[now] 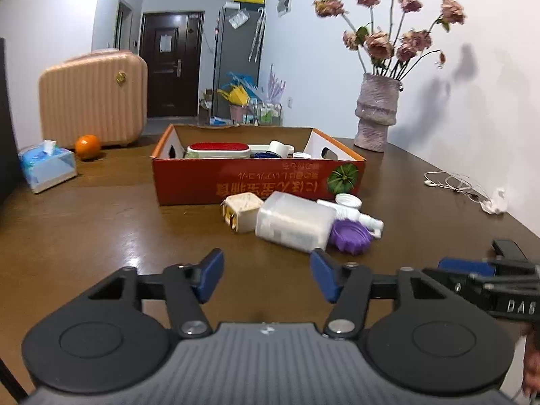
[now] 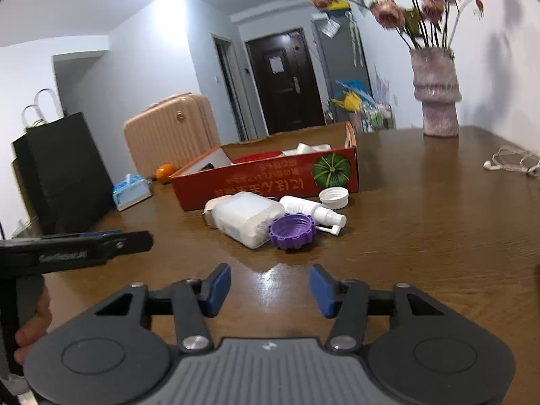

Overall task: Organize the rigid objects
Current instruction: 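Grasp the translucent white plastic container with both grippers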

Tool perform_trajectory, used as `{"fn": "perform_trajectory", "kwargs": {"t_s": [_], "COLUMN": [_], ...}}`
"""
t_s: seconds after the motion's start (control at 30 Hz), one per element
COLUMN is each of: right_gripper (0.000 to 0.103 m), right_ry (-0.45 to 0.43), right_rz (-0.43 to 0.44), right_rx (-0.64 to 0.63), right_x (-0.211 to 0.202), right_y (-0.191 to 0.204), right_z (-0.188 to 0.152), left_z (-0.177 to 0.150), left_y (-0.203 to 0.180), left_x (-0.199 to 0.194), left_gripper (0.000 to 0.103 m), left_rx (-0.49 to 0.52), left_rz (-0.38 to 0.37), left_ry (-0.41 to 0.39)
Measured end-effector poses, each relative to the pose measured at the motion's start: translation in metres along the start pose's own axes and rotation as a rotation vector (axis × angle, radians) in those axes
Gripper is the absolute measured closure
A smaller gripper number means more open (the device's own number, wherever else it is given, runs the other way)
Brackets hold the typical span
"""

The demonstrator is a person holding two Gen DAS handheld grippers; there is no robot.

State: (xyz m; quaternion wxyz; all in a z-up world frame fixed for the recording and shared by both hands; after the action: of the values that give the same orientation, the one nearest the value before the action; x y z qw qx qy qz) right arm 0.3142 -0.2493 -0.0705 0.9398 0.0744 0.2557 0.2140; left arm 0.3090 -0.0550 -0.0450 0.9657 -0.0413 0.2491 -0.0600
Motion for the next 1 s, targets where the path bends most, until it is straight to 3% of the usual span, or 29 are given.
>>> {"fn": "perform_trajectory", "kwargs": {"t_s": [0.27,0.33,0.53,0.77,1.0], "right_gripper": [0.066,0.067,0.071,0.070,0.073], "right_ry": [0.039,0.045,0.053,0.039,0.057], "right_rz": [0.085,0.096,0.117,0.080,0.123], "right_rx": [0.096,0.120,0.200,0.174,0.093], "right_x": [0.065,0.081,0.112,0.118,0.084], "right_y": [0.007,0.009,0.007,0.006,0.027], "right_z": [0.027,0.031,0.036,0.039,0.024], "left_z": [0.031,0.033,0.035,0.031,0.004], "left_y": [0.011,0.015,0.020,0.021,0.015], "left_x": [0.089,0.109,0.137,0.127,0.066], "left_gripper": [0.053,0.057,0.064,0.076,0.077], "left_rx": [-0.111,-0.146,-0.212,-0.234,-0.260], "left_rz": [-0.114,-0.146,-0.216,-0.261,-0.249], "left_ry": [0.103,0.139,0.181,0.198,0.203]}}
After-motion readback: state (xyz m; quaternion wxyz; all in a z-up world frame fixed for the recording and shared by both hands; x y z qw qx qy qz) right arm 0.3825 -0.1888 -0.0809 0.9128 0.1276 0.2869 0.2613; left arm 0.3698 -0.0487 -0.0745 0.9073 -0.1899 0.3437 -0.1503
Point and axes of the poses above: each gripper's, at about its wrist camera, not at the fingertips, and x roughly the way its jaws point, y to its left, z to its top, the point moved 9 cm from there along x, roughly the way its jaws point, and after that the axes turned 2 degrees about -x, right-handed, at the moved point
